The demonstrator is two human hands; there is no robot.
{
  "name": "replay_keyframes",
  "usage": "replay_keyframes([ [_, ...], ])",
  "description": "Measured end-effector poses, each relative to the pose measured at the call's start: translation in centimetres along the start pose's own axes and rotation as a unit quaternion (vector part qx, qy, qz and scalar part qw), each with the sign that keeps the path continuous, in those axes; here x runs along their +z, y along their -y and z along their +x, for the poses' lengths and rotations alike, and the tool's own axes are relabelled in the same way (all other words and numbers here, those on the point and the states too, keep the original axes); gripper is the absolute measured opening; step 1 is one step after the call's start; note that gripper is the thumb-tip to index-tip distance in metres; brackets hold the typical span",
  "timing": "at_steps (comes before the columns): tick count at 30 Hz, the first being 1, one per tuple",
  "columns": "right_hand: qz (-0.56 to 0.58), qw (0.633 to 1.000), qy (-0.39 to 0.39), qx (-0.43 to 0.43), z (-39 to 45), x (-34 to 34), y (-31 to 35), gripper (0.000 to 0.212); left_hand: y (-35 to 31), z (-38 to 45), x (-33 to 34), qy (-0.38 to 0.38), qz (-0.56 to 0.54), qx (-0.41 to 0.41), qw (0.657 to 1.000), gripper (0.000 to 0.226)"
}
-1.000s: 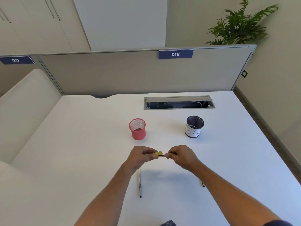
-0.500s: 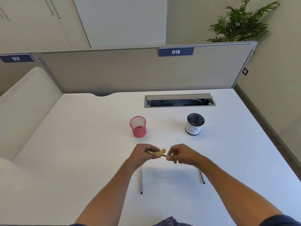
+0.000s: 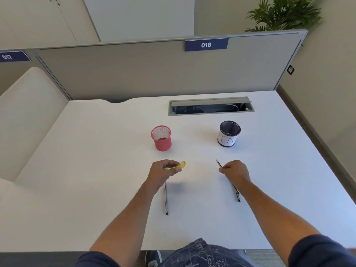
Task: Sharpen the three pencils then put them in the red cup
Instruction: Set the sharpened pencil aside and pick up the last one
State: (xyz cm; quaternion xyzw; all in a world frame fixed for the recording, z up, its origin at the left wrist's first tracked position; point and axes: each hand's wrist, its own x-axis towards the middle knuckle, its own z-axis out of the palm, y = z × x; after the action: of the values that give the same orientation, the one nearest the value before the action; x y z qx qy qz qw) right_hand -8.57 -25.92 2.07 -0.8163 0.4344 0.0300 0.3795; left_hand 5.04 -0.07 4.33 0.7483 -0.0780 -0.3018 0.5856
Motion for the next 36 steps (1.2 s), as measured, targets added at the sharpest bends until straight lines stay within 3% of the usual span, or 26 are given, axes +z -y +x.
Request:
replay_keyframes([
  [5, -0.073, 0.997, -0.032, 0.012, -0.4, 1.8, -1.1, 0.004, 0.2, 0.0, -0.1, -0.011, -0.016, 0.004, 1.0, 0.023],
  [10, -0.138, 0.99, -0.039, -0.007, -0.4, 2.6, -1.9, 0.008, 0.2, -0.1, -0.5, -0.023, -0.023, 0.006, 0.999, 0.023],
  [17, -0.14, 0.989, -0.054, -0.001, -0.2, 3.0, -1.7, 0.009, 0.6, -0.1, -0.7, -0.032, -0.033, 0.002, 0.999, 0.021],
  [21, -0.19, 0.971, -0.067, -0.125, -1.7, 4.5, -0.8, 0.017, 0.4, 0.0, -0.8, -0.042, -0.038, 0.01, 0.998, 0.021],
  [26, -0.292, 0.874, 0.118, -0.37, -4.3, 9.1, 2.6, 0.028, -0.4, 0.5, -0.6, -0.045, -0.043, 0.019, 0.998, 0.022],
  [30, -0.338, 0.768, 0.186, -0.511, -6.2, 12.5, 4.9, 0.054, -1.0, 0.8, -0.7, -0.049, -0.051, 0.027, 0.997, 0.024],
  [33, -0.418, 0.697, 0.203, -0.545, -7.1, 13.4, 6.1, 0.059, -1.1, 0.8, -0.8, -0.048, -0.047, 0.032, 0.997, 0.023],
  [36, -0.44, 0.702, 0.215, -0.517, -7.2, 13.4, 6.7, 0.049, -1.0, 0.7, -0.9, -0.053, -0.054, 0.03, 0.997, 0.023],
])
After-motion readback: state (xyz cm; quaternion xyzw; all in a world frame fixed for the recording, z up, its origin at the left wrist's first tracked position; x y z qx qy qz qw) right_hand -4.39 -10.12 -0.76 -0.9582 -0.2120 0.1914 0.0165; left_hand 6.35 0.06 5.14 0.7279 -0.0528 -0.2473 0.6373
